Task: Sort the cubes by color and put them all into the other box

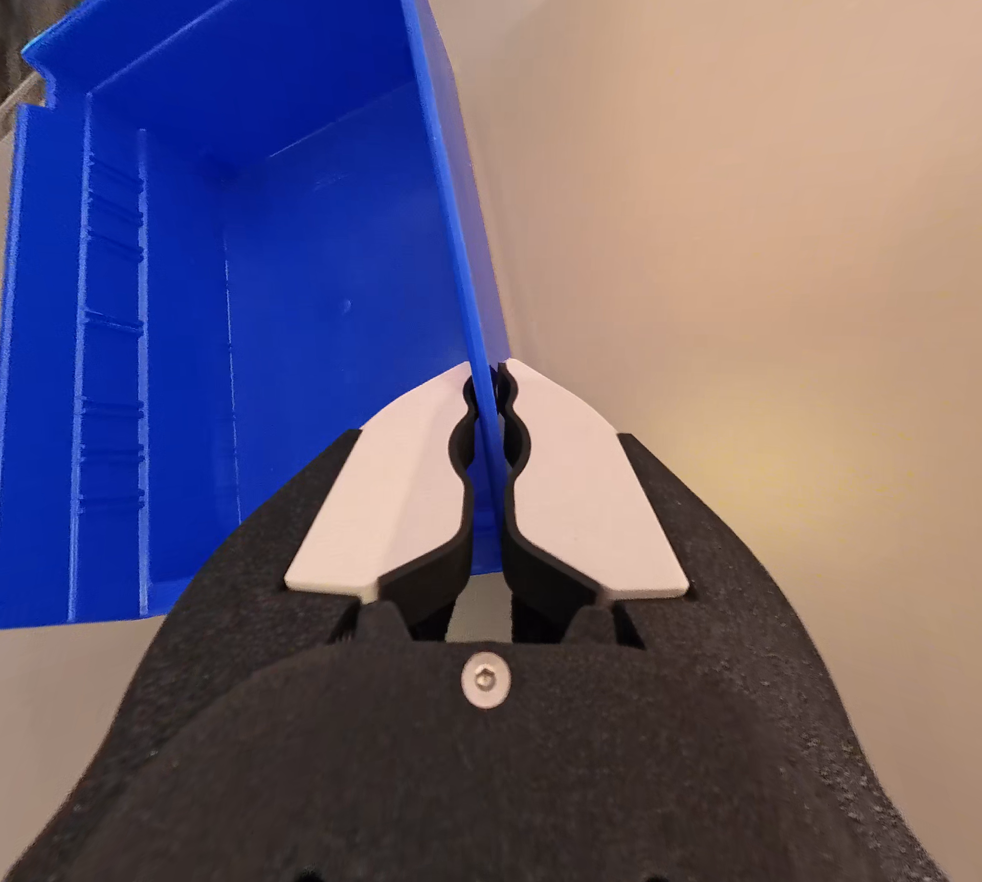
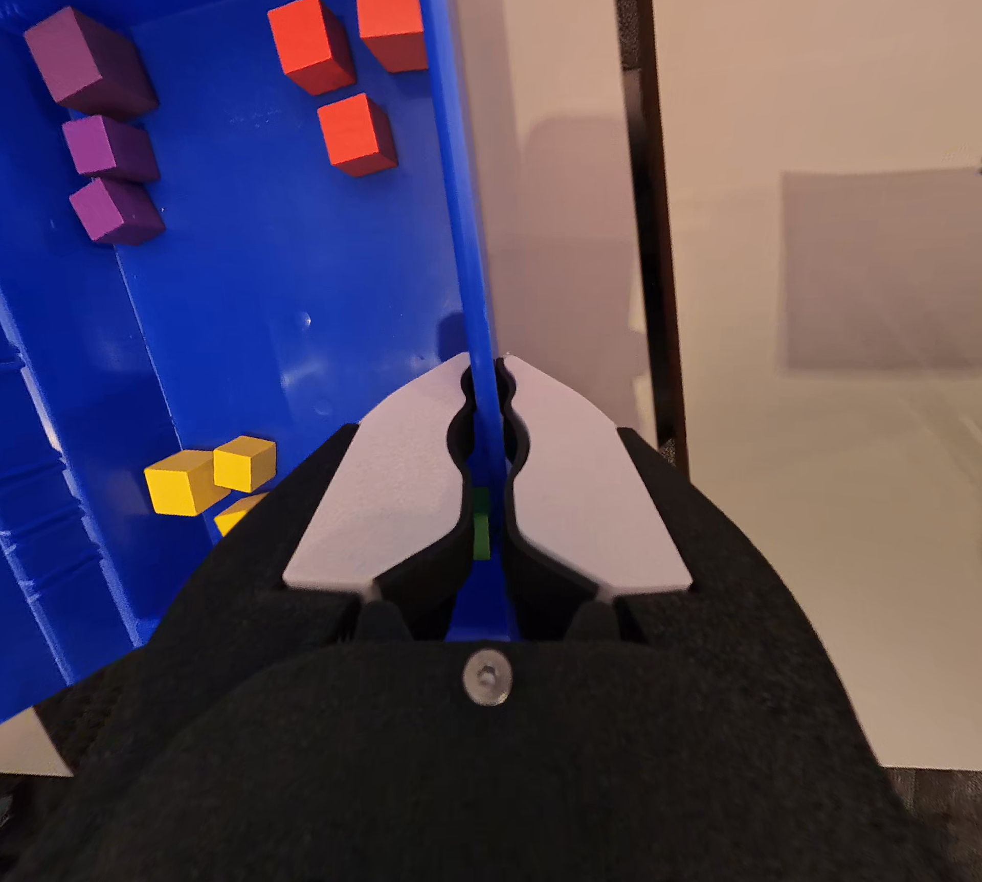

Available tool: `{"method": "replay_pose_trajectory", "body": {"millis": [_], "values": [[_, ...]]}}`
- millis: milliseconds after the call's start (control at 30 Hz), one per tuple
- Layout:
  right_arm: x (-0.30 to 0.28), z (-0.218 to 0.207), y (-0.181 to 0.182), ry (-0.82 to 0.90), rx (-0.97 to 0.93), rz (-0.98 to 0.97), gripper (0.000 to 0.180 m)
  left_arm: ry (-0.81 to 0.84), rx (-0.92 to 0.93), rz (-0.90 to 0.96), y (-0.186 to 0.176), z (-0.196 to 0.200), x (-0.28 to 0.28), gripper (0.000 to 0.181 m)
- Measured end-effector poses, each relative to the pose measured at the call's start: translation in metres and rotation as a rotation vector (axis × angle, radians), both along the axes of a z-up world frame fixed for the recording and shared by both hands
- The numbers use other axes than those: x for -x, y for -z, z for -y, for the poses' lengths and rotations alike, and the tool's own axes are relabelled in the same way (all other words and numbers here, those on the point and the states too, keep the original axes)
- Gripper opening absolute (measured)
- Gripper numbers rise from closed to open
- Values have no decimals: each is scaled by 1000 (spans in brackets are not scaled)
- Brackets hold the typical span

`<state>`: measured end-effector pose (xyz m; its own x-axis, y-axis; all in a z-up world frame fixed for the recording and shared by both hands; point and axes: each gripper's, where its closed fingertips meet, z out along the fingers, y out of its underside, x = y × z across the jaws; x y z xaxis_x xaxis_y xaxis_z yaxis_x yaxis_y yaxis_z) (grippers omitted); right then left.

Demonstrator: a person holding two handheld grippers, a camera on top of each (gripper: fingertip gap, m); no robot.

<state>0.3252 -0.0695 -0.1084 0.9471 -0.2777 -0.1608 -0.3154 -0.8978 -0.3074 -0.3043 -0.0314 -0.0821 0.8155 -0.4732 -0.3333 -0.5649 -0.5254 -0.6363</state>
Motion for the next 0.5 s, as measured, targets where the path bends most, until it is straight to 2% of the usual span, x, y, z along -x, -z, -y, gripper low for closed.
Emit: {"method": "replay_pose_trajectory", "body": {"millis": [500], "values": [[105,-41,-2,-109,-31,-7,5,40,-20,-15,1,10,-60,6]]}}
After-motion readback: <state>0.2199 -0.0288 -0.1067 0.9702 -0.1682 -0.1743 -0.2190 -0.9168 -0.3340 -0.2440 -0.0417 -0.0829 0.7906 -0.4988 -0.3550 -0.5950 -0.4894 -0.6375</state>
